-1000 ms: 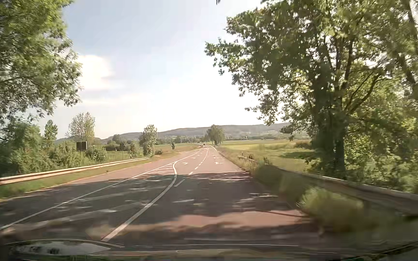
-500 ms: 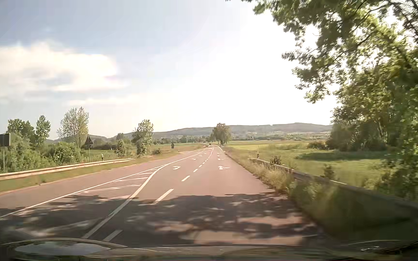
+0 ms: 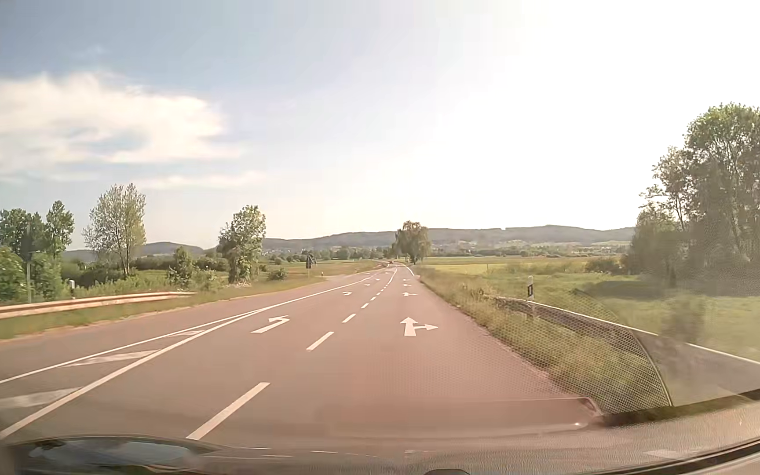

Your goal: Follow the waypoints while adhering to traffic rules and regulations

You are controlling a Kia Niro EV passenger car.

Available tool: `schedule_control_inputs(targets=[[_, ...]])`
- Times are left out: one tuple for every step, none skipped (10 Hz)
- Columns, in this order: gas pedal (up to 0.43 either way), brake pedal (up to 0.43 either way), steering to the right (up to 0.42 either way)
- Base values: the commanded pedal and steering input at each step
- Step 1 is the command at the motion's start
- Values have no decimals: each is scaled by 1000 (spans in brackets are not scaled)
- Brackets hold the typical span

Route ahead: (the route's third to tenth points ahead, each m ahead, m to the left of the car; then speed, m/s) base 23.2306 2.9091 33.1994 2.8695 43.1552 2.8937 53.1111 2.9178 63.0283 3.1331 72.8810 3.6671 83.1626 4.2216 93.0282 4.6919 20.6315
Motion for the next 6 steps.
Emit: schedule_control_inputs(targets=[[157, 0, -4], [157, 0, -4], [157, 0, -3], [169, 0, -3], [169, 0, -3], [169, 0, -2]])
